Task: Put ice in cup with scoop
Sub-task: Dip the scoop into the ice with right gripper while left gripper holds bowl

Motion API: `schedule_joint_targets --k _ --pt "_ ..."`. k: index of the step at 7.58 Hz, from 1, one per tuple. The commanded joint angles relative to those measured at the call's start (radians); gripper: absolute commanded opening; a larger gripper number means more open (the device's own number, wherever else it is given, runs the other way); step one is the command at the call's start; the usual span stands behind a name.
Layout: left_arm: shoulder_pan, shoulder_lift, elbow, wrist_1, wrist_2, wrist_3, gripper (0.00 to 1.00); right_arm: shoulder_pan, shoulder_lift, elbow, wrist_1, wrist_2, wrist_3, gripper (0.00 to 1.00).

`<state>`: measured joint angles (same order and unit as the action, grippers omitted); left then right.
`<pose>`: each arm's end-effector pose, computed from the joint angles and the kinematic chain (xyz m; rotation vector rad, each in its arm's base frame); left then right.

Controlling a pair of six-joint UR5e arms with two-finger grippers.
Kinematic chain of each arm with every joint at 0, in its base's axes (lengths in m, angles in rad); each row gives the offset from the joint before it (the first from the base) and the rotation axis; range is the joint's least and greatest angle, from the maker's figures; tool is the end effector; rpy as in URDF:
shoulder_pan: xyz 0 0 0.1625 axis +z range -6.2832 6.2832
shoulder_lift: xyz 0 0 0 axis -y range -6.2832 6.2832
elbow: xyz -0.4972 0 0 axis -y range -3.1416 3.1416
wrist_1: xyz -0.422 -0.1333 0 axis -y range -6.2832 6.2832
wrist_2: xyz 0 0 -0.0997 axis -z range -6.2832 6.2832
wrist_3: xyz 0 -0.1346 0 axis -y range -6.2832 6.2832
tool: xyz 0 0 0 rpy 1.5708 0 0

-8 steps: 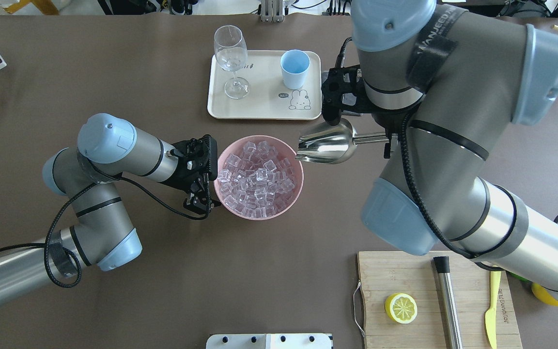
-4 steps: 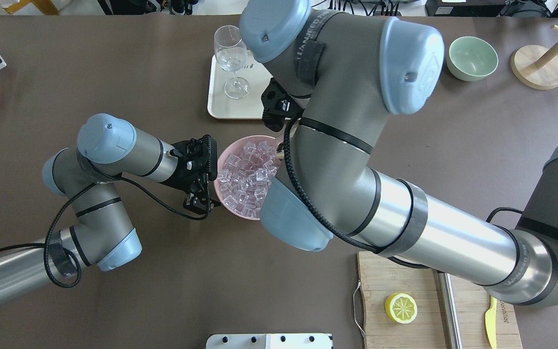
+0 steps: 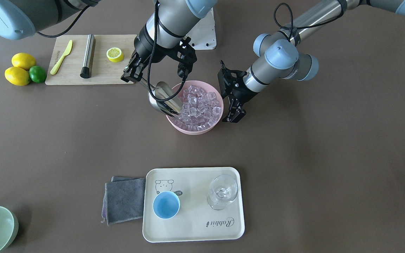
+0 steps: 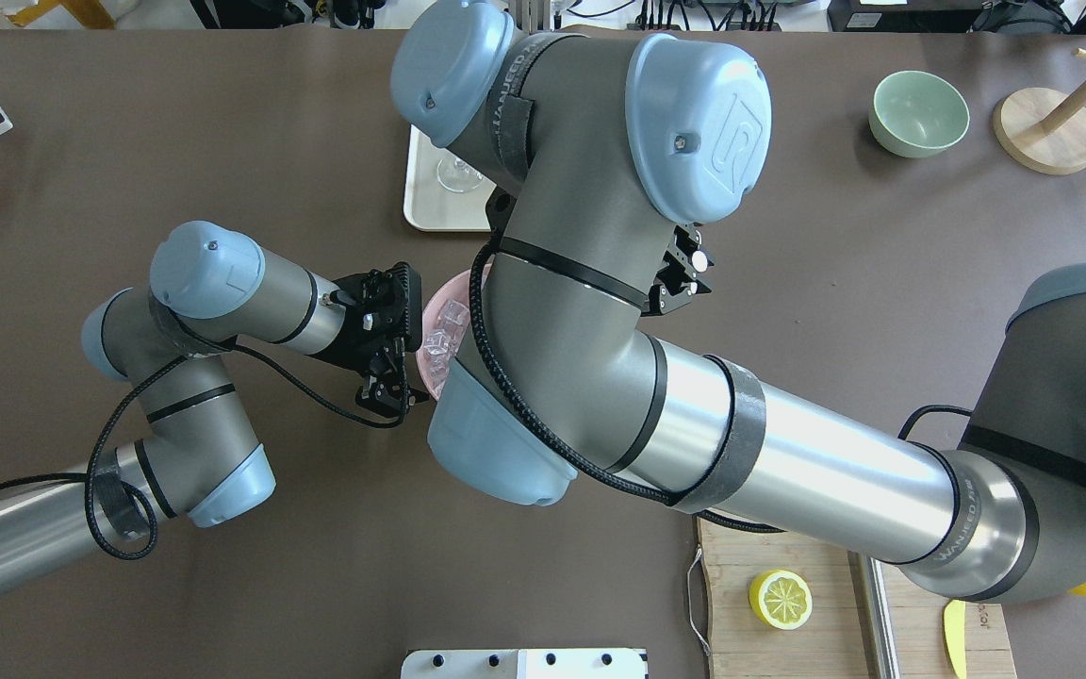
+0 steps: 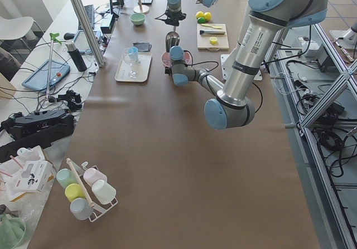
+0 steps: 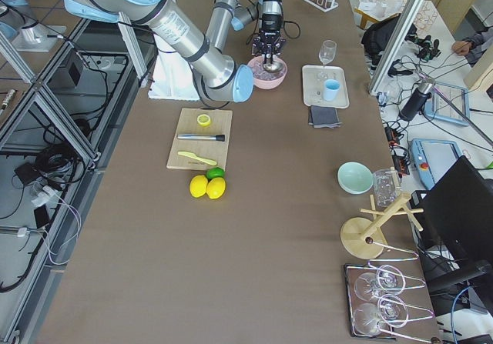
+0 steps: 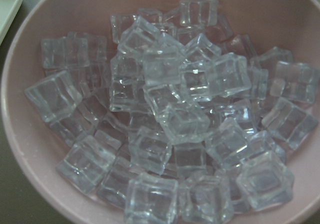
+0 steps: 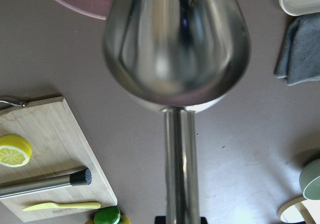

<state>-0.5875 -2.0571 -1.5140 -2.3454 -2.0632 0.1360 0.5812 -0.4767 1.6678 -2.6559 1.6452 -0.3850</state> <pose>0.5960 -0.4806 0.3758 0.9677 0.9464 1.2528 -0.5270 -0.4937 0.1216 0.0856 -0.1111 -1.3765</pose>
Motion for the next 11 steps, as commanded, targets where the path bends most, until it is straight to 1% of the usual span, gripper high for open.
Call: schedule_joint_targets --k 1,6,9,11 --pt "0.0 0.0 0.0 0.0 0.0 0.001 0.99 -0.01 -0.013 0.044 -0.07 -0.036 0.0 0.0" --pt "-0.002 0.003 0.0 -0.002 -0.002 -0.001 0.99 -0.05 0.0 -0.048 0.005 -0.038 0.053 0.0" --pt "-0.002 0.003 0.0 -0.002 -0.002 -0.001 0.99 -0.081 0.0 -0.095 0.091 -0.051 0.104 0.0" --pt "-0.002 0.003 0.0 -0.002 -0.002 -0.001 0.99 -0.093 -0.002 -0.1 0.149 -0.056 0.129 0.0"
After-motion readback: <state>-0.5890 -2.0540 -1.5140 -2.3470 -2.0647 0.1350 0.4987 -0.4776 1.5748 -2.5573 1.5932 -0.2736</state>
